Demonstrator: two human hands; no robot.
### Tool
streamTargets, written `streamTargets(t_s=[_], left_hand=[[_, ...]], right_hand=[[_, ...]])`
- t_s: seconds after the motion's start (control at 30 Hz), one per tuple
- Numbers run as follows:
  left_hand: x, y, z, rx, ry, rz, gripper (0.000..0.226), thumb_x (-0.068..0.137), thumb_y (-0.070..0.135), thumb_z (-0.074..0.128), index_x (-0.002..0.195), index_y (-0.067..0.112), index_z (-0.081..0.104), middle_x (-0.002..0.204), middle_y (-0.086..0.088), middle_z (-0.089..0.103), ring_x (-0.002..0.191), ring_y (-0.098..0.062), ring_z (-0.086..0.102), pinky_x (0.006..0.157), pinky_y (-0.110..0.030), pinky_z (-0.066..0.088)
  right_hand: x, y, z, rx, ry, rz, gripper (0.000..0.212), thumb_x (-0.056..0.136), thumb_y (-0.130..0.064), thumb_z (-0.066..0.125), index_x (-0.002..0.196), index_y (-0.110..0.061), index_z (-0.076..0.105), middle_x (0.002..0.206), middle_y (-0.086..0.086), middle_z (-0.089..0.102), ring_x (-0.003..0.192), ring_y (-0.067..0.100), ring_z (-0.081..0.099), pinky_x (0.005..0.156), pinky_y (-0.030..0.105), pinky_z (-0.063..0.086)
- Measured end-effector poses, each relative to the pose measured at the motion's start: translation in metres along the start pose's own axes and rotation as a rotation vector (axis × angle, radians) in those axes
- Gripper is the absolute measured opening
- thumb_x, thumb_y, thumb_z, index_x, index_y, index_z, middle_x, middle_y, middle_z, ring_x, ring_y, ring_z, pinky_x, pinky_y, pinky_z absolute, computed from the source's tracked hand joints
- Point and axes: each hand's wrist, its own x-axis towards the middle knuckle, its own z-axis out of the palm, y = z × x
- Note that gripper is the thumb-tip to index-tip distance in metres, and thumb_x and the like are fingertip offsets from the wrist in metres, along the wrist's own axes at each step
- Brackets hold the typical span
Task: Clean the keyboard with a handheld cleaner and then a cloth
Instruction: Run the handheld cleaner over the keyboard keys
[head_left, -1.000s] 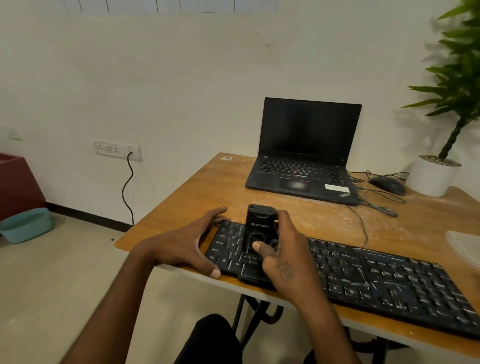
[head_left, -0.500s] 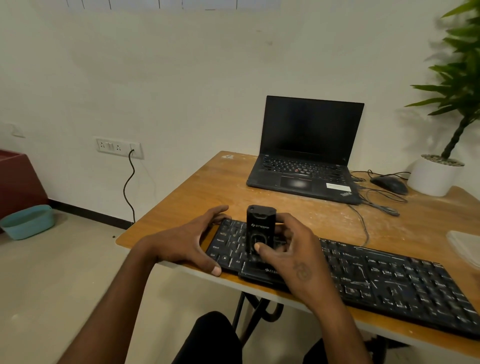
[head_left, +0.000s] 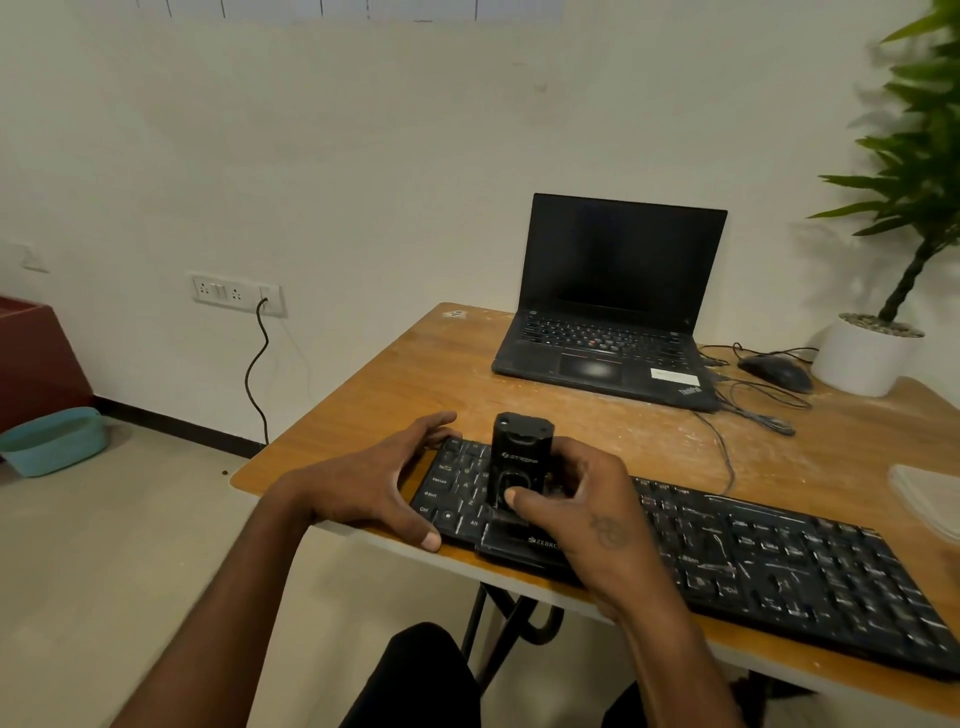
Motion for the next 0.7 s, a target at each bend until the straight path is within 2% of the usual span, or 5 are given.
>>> streamTargets(t_s=[0.27, 0.43, 0.6, 0.7], left_hand=[[0.001, -0.002, -0.001, -0.018, -0.002, 0.004, 0.130, 0.072, 0.023, 0.097, 0.161, 0.053, 0.007, 0.155, 0.030, 0.032, 0.138, 0.008, 0.041, 0.107, -0.014, 0.047], [0.001, -0.003, 0.000, -0.021, 0.000, 0.005, 0.130, 0.072, 0.022, 0.097, 0.161, 0.053, 0.007, 0.154, 0.030, 0.032, 0.136, 0.010, 0.043, 0.104, -0.014, 0.048], [0.000, -0.002, 0.000, -0.014, 0.001, 0.002, 0.131, 0.071, 0.025, 0.099, 0.159, 0.058, 0.008, 0.156, 0.025, 0.032, 0.139, 0.002, 0.044, 0.108, -0.019, 0.049], [0.000, -0.002, 0.000, -0.011, -0.001, 0.009, 0.130, 0.071, 0.024, 0.098, 0.160, 0.056, 0.008, 0.156, 0.026, 0.032, 0.139, 0.003, 0.043, 0.108, -0.019, 0.049]], right_hand=[[-0.011, -0.001, -0.034, 0.121, 0.047, 0.118, 0.035, 0.078, 0.000, 0.077, 0.107, -0.018, 0.069, 0.095, -0.006, 0.076, 0.086, 0.015, 0.074, 0.068, 0.025, 0.058], [-0.008, -0.005, -0.022, 0.132, 0.020, 0.081, 0.043, 0.077, 0.008, 0.076, 0.110, -0.018, 0.069, 0.098, -0.005, 0.077, 0.086, 0.020, 0.075, 0.075, 0.031, 0.061], [-0.002, -0.006, 0.004, 0.027, -0.023, -0.003, 0.042, 0.078, -0.001, 0.078, 0.107, -0.030, 0.069, 0.100, -0.016, 0.074, 0.090, 0.008, 0.072, 0.075, 0.028, 0.060], [-0.004, -0.002, -0.007, -0.013, 0.002, -0.006, 0.039, 0.079, -0.004, 0.078, 0.110, -0.025, 0.069, 0.097, -0.010, 0.075, 0.088, 0.003, 0.071, 0.069, 0.017, 0.056]])
